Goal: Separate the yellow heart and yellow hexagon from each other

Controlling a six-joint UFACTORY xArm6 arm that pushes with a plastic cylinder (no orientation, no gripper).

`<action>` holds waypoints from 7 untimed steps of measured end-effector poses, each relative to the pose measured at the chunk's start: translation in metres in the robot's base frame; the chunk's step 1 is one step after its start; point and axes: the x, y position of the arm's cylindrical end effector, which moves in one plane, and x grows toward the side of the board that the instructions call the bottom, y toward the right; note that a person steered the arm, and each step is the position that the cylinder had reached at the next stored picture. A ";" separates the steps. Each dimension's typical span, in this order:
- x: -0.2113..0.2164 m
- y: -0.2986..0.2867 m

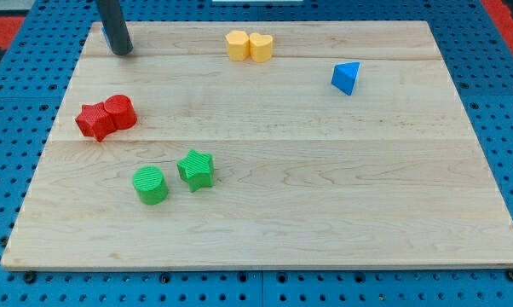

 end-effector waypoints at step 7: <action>-0.003 0.238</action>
